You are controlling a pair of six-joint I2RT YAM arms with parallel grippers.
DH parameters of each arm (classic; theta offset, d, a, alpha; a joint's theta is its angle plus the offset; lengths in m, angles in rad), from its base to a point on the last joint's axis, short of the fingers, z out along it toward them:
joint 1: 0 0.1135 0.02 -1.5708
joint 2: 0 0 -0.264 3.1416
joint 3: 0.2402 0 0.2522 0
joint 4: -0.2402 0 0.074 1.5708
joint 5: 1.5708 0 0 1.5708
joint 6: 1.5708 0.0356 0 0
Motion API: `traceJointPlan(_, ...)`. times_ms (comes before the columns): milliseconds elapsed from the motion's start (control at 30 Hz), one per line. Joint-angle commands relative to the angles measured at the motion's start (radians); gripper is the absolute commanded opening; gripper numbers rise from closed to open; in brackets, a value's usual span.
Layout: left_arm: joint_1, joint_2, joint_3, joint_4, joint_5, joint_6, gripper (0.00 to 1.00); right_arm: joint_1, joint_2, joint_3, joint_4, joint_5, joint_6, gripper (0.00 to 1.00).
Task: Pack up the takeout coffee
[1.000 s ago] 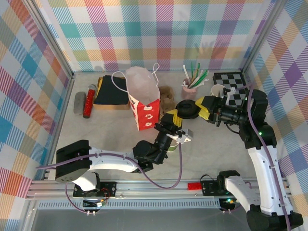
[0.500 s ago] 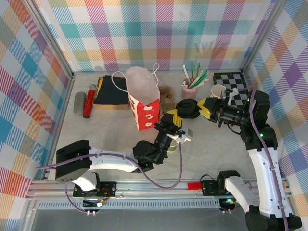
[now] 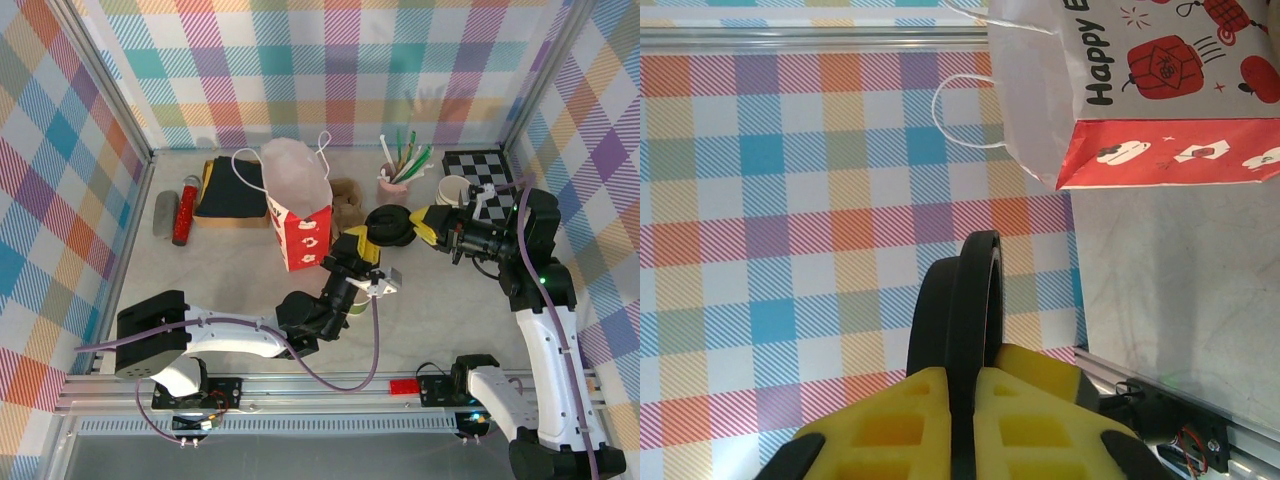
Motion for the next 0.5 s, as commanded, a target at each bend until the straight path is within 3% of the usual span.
traceJointPlan(0, 0.009, 0.005, 0.032, 0.017, -0.004, 0.013, 0.38, -0.005, -0.016, -0.015, 0.049, -0.005, 0.008, 0.09)
traceJointPlan(300, 0.009, -0.012, 0.011, 0.017, -0.015, 0.016, 0.69, -0.015, -0.026, -0.043, 0.134, 0.004, 0.074, 0.07)
traceJointPlan(467, 0.007, -0.031, -0.009, 0.013, -0.032, 0.000, 0.77, -0.040, -0.010, -0.023, 0.158, -0.003, 0.084, 0.07)
